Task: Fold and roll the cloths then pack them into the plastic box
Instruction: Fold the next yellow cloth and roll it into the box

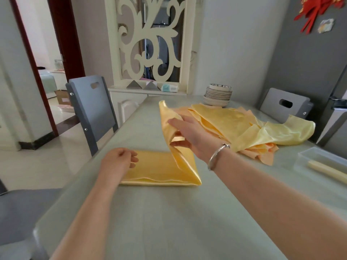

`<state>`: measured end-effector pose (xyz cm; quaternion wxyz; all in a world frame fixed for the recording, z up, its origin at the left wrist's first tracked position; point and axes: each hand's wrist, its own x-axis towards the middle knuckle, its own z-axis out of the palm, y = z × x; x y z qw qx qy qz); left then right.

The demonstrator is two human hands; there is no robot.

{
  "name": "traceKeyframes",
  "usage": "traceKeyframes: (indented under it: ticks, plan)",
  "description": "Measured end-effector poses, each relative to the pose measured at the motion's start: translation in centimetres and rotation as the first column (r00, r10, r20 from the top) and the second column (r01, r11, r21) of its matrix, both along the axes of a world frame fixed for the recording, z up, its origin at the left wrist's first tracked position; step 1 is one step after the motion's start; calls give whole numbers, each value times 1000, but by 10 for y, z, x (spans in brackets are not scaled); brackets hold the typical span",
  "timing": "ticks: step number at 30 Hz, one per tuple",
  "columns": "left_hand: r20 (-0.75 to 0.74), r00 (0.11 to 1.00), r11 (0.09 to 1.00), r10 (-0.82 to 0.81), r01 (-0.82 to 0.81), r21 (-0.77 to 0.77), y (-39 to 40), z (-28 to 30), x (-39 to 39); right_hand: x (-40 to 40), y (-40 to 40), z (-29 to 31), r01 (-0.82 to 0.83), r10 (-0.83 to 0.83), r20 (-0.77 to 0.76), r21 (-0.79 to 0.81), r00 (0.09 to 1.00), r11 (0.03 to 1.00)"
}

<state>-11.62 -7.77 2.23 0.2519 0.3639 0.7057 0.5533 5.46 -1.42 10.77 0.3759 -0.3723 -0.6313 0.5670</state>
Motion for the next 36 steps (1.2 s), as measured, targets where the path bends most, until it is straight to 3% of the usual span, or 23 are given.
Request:
traceKeyframes:
  ticks: [3, 5, 8, 11, 13, 15, 19, 21, 23, 26, 27, 29, 31, 32, 34, 36]
  plan:
    - [299, 953, 996, 50, -26, -84, -3, 3, -14, -35, -13, -16, -72, 68, 249, 8, 966, 997]
    - [372, 926, 990, 62, -11, -140, -3, 3, -18, -48, -21, -28, -176, 167, 417, -18, 893, 984]
    - [151, 983, 979, 106, -77, -186, 0, -3, -25, -51, -18, -39, -208, 204, 435, -39, 877, 977]
    - [-34, 992, 977, 120, -124, -172, -4, -4, -20, -36, 7, -41, -14, -60, 367, 194, 928, 981]
    - [-111, 986, 973, 127, -145, -179, -3, -5, -16, -18, 32, -49, 55, -240, 433, 398, 869, 916]
    - [-183, 977, 976, 107, -139, -170, -2, -8, -15, 1, 57, -64, 34, -300, 523, 458, 797, 888]
    - [-244, 964, 983, 101, -135, -125, 0, -11, -14, 25, 82, -93, -27, -271, 734, 367, 622, 930]
    - [-276, 957, 987, 93, -126, -102, 0, -14, -14, 27, 85, -96, -16, -267, 741, 351, 617, 936]
    - [-354, 931, 985, 92, -136, -102, 1, -17, -11, 30, 84, -88, -51, -144, 760, 227, 633, 973]
    - [-528, 845, 982, 81, -159, -103, 3, -22, -7, 38, 79, -73, -209, 36, 853, 87, 521, 974]
    - [-593, 802, 981, 68, -161, -105, 5, -22, -3, 43, 77, -70, -233, 66, 849, 68, 524, 970]
    - [-726, 684, 979, 70, -185, -80, 8, -20, 7, 58, 70, -68, -196, 52, 766, 98, 641, 976]
    - [-793, 597, 982, 123, -188, 11, 11, -19, 19, 75, 65, -73, -3, -155, 605, 251, 781, 968]
    - [-792, 592, 985, 149, -157, 68, 11, -19, 24, 83, 64, -78, 128, -285, 523, 316, 803, 940]
    - [-762, 629, 984, 153, -27, 175, 14, -21, 43, 108, 62, -86, 293, -443, 481, 356, 756, 887]
    - [-732, 678, 970, 70, 126, 209, 17, -22, 66, 133, 58, -96, 303, -454, 544, 348, 706, 887]
